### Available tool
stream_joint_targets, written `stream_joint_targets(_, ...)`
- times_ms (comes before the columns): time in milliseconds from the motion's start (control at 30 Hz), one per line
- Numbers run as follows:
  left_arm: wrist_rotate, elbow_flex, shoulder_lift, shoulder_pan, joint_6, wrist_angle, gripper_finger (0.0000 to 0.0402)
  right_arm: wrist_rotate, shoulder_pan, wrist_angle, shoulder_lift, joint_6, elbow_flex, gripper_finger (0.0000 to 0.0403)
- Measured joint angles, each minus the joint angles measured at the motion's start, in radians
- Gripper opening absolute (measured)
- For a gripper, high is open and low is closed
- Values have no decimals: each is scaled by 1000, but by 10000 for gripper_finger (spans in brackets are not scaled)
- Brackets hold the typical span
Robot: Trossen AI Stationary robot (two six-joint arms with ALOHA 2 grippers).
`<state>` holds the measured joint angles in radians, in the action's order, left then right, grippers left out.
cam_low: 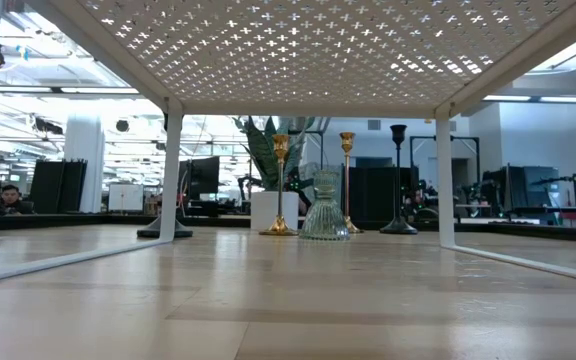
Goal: Pick & Place candle stick holders
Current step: Put the top transparent glass candle holder on the shelf, then put the bottom black candle holder on the shelf
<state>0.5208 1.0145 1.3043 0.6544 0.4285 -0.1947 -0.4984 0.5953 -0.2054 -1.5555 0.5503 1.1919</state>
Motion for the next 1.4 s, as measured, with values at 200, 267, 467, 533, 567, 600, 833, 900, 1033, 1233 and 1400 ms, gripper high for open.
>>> stream_joint_targets(200,2,0,1,2,-2,-16,265,0,0,0,0,0,0,0)
stream_joint_targets(267,2,0,1,2,-3,-17,267,0,0,0,0,0,0,0)
stream_joint_targets(467,3,0,1,-12,-5,-16,280,0,0,0,0,0,0,0)
stream_joint_targets(533,3,0,1,-18,-5,-15,289,0,0,0,0,0,0,0)
stream_joint_targets(567,4,0,1,-21,-5,-15,294,0,0,0,0,0,0,0)
stream_joint_targets(600,4,0,1,-24,-5,-14,299,0,0,0,0,0,0,0)
stream_joint_targets(833,-1,0,0,-29,-5,-9,339,0,0,-3,0,0,0,0)
stream_joint_targets(900,-29,0,-1,-29,-4,-8,349,0,0,-4,0,0,0,0)
stream_joint_targets(1033,-61,0,-1,-29,-3,-8,366,0,-1,-4,0,0,0,0)
stream_joint_targets(1233,-74,1,-1,-29,-33,-7,381,0,-2,-4,0,0,0,0)
stream_joint_targets(1400,-74,2,-2,-29,-57,-7,390,0,-2,-4,0,0,0,0)
